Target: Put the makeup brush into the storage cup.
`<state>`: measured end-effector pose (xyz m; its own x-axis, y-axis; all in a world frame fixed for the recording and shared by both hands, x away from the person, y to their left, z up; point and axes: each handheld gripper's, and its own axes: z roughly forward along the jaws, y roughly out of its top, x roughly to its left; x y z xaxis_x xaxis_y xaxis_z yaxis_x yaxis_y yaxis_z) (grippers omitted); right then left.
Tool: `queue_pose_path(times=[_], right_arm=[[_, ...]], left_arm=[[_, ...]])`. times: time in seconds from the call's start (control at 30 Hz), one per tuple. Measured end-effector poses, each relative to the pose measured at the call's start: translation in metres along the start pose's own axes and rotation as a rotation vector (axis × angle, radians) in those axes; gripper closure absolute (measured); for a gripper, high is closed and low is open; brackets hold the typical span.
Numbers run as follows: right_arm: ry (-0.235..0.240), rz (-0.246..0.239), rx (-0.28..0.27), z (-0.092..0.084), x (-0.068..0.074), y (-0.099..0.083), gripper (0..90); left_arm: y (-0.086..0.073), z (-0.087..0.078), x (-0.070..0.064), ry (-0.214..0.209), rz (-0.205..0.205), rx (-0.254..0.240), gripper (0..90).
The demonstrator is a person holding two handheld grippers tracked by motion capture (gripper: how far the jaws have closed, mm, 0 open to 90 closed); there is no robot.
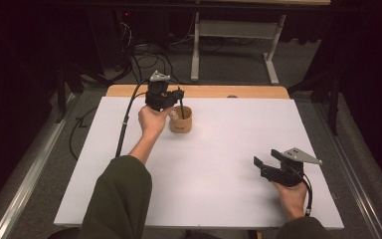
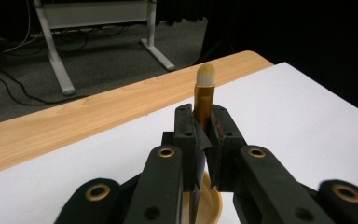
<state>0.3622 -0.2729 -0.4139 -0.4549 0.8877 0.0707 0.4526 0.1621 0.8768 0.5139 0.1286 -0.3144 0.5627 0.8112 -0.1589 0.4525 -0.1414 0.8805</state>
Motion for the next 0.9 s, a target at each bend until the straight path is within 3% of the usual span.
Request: queue_pose_path(times=[0.37, 0.47, 0.9], right_arm=[[0.002, -0.005, -0.007, -0.001, 0.000, 0.000, 26.3], [0.002, -0.001, -0.004, -0.001, 0.000, 0.000, 26.4], [0.002, -0.002, -0.004, -0.001, 0.000, 0.000, 26.4]], left_arm=[[-0.005, 0.007, 0.001, 0.002, -0.018, 0.023, 83.5], [-0.006, 0.008, 0.000, 0.015, 0.008, 0.034, 83.5], [-0.012, 0.012, 0.008, 0.020, -0.051, 0.056, 83.1]])
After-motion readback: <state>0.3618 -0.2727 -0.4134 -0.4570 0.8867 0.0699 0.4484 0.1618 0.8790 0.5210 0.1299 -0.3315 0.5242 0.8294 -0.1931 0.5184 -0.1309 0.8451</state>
